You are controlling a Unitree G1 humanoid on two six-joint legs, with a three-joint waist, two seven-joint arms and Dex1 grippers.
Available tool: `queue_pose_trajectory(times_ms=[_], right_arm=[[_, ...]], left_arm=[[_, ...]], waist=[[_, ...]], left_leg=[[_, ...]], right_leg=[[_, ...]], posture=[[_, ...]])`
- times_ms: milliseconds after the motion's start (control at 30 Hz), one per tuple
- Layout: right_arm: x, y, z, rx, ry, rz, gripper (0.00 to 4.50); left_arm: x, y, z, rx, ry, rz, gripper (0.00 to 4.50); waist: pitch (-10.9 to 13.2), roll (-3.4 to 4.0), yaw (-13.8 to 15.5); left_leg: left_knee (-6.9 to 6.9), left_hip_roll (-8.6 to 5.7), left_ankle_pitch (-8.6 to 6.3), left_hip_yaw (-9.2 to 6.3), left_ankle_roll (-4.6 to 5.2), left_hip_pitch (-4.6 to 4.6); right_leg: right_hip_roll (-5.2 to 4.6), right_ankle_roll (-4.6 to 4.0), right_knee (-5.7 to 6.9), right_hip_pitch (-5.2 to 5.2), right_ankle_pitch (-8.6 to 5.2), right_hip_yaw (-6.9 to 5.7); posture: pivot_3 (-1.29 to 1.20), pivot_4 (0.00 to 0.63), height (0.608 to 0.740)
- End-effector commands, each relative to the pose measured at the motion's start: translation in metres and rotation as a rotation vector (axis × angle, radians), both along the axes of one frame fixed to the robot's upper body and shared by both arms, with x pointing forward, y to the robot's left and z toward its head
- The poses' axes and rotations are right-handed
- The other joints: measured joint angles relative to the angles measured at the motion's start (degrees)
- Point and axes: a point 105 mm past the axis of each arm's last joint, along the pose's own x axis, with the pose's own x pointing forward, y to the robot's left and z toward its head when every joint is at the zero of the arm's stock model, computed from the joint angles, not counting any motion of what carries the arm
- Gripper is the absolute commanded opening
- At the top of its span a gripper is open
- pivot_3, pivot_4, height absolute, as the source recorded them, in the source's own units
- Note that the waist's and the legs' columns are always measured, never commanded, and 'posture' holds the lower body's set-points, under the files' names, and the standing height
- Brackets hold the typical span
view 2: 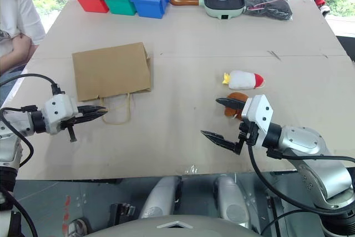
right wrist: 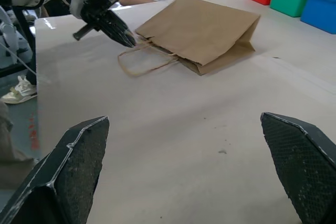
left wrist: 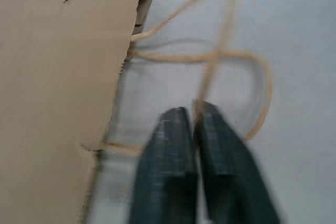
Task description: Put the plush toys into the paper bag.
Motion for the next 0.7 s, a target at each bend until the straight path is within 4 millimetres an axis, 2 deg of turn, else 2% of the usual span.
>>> queue_pose_trajectory(times_ms=[33, 133, 167, 233, 333, 400, 433, 500, 567, 633, 700], right_arm=[[-0.005, 0.006, 0.008, 0.016, -0.055, 0.015, 4.5], [-0.005, 0.008, 0.007, 0.021, -0.057, 0.012, 4.5], [-0.005, 0.01, 0.007, 0.018, -0.065, 0.004, 4.5], [-0.003, 0.013, 0.006, 0.011, -0.075, -0.009, 4.5], [0.0, 0.026, 0.004, 0.106, 0.065, 0.0, 3.67], [0.007, 0.037, 0.003, 0.118, 0.068, -0.002, 2.71], [0.016, 0.043, 0.0, 0.116, 0.059, -0.029, 2.21], [0.03, 0.052, -0.005, 0.116, 0.058, -0.061, 1.36], [0.037, 0.059, -0.009, 0.111, 0.061, -0.056, 0.34], [0.059, 0.08, -0.015, 0.096, 0.058, -0.031, 0.09], [0.076, 0.097, -0.019, 0.083, 0.055, -0.023, 0.09]], left_arm=[[-0.005, -0.006, 0.015, -0.093, 0.056, -0.03, 0.02], [-0.004, -0.022, 0.031, -0.304, 0.143, -0.008, 0.02], [-0.005, -0.038, 0.043, -0.433, 0.194, -0.022, 0.02], [-0.009, -0.06, 0.058, -0.577, 0.275, -0.052, 0.02], [-0.012, -0.096, 0.079, -0.759, 0.326, -0.107, 0.0], [-0.016, -0.112, 0.085, -0.831, 0.355, -0.134, 0.0], [-0.018, -0.12, 0.086, -0.858, 0.372, -0.152, 0.0], [-0.022, -0.13, 0.088, -0.891, 0.395, -0.176, 0.0], [-0.022, -0.133, 0.088, -0.906, 0.402, -0.18, 0.0], [-0.026, -0.145, 0.09, -0.937, 0.426, -0.227, 0.0], [-0.028, -0.151, 0.092, -0.96, 0.438, -0.251, 0.0]], waist=[[0.0, 0.0, -0.01], [0.0, 0.0, 0.11], [0.01, -0.02, 0.14], [0.02, -0.02, 0.18], [0.01, -0.03, 0.09], [0.01, -0.03, -0.15], [0.01, -0.03, -0.28], [0.02, -0.02, -0.53], [0.02, -0.01, -0.63], [0.0, -0.05, -0.67], [0.02, -0.03, -1.1]], left_leg=[[0.0, 0.0, 0.0, -0.01, 0.0, 0.0], [0.02, 0.0, 0.0, -0.03, 0.0, -0.02], [0.05, 0.01, 0.0, -0.07, 0.0, -0.04], [0.11, 0.05, 0.0, -0.13, 0.0, -0.08], [0.15, 0.08, 0.0, -0.12, 0.0, -0.03], [0.21, 0.05, 0.0, -0.13, 0.0, 0.0], [0.21, 0.0, 0.0, -0.1, 0.0, 0.06], [0.21, -0.01, 0.0, -0.11, -0.01, 0.13], [0.21, -0.02, 0.01, -0.11, -0.01, 0.14], [0.21, -0.04, 0.01, -0.13, -0.02, 0.13], [0.24, -0.06, 0.02, -0.08, -0.02, 0.15]], right_leg=[[0.0, 0.0, 0.01, 0.0, 0.0, 0.0], [0.0, 0.0, 0.02, 0.0, 0.0, -0.01], [0.0, 0.0, 0.03, 0.0, 0.0, -0.03], [-0.02, 0.01, 0.05, 0.01, 0.0, -0.07], [-0.06, 0.02, 0.11, 0.04, 0.0, -0.04], [-0.05, 0.01, 0.3, 0.03, 0.0, -0.02], [-0.03, 0.01, 0.39, 0.02, 0.0, 0.02], [0.03, -0.01, 0.55, -0.01, -0.01, 0.03], [0.03, -0.04, 0.68, -0.06, -0.03, 0.03], [0.02, -0.05, 0.69, -0.08, -0.03, 0.02], [0.03, -0.05, 0.71, -0.08, -0.02, 0.06]], posture=[[0.0, 0.15, 0.74], [0.0, 0.15, 0.74], [0.0, 0.15, 0.74], [0.0, 0.15, 0.74], [0.0, 0.15, 0.74], [0.0, 0.15, 0.74], [0.0, 0.15, 0.74], [0.0, 0.15, 0.74], [0.0, 0.15, 0.74], [0.0, 0.15, 0.74], [0.0, 0.15, 0.74]])
